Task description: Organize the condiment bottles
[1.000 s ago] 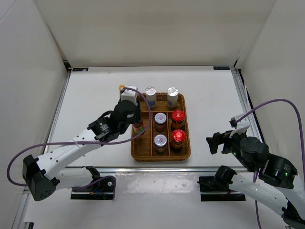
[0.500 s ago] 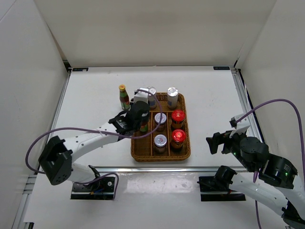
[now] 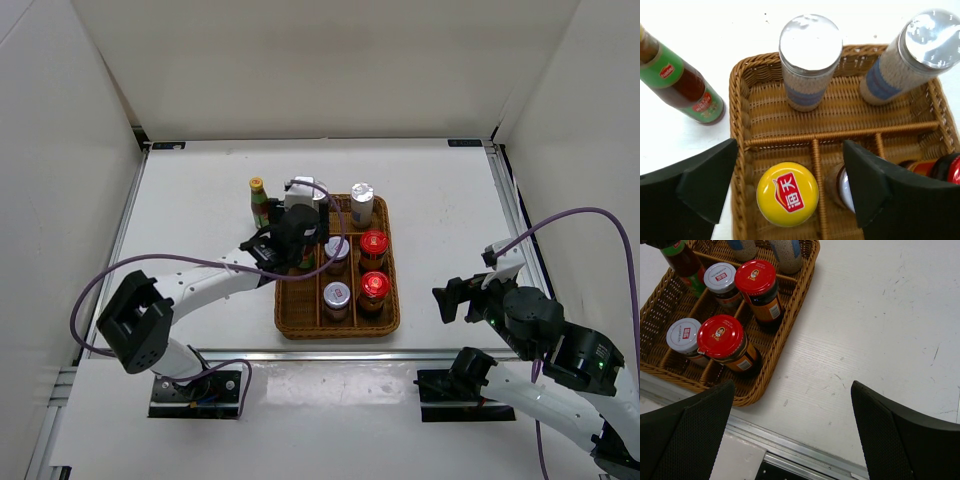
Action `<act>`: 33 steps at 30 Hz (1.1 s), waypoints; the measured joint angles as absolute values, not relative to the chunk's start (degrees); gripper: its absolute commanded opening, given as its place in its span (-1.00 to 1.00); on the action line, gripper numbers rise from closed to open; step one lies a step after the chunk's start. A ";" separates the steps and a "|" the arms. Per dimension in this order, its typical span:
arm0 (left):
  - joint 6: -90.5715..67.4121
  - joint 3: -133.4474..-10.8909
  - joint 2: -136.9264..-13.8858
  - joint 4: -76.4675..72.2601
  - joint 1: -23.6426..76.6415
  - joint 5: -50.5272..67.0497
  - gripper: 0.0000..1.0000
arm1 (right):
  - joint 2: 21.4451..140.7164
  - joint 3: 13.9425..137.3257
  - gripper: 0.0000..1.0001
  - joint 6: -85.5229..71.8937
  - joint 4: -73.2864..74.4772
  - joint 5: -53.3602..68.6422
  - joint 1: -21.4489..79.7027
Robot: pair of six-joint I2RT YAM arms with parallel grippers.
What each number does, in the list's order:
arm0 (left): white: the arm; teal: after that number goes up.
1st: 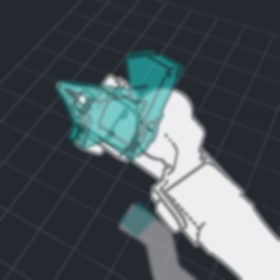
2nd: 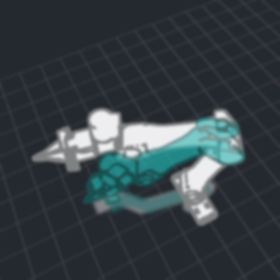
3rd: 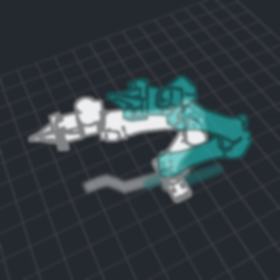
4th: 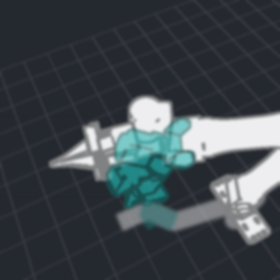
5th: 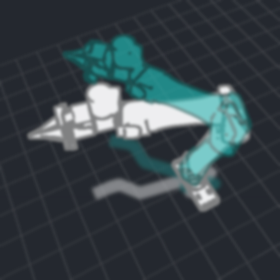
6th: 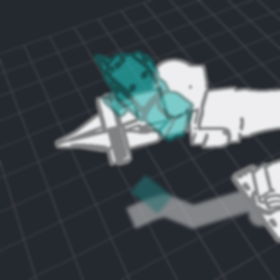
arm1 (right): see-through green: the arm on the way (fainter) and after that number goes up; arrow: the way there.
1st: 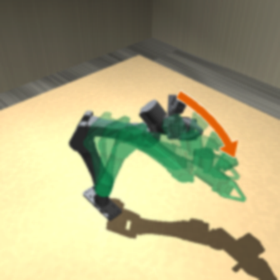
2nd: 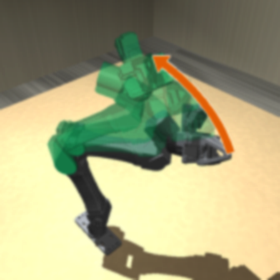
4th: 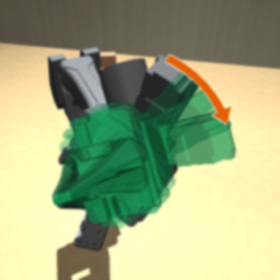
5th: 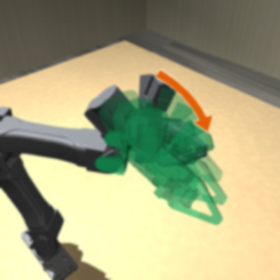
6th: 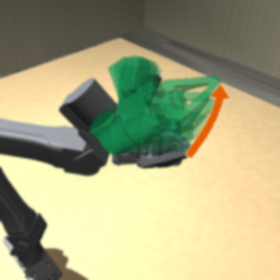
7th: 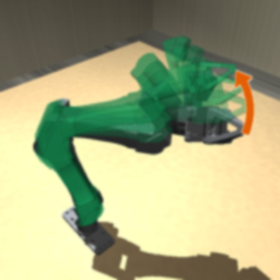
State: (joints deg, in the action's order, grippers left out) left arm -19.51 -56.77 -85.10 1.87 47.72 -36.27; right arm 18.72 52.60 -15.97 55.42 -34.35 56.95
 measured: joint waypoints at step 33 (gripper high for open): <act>-14.57 -66.96 -92.16 -3.16 22.24 -22.92 1.00 | 18.09 52.60 1.00 -15.97 55.40 -34.35 56.95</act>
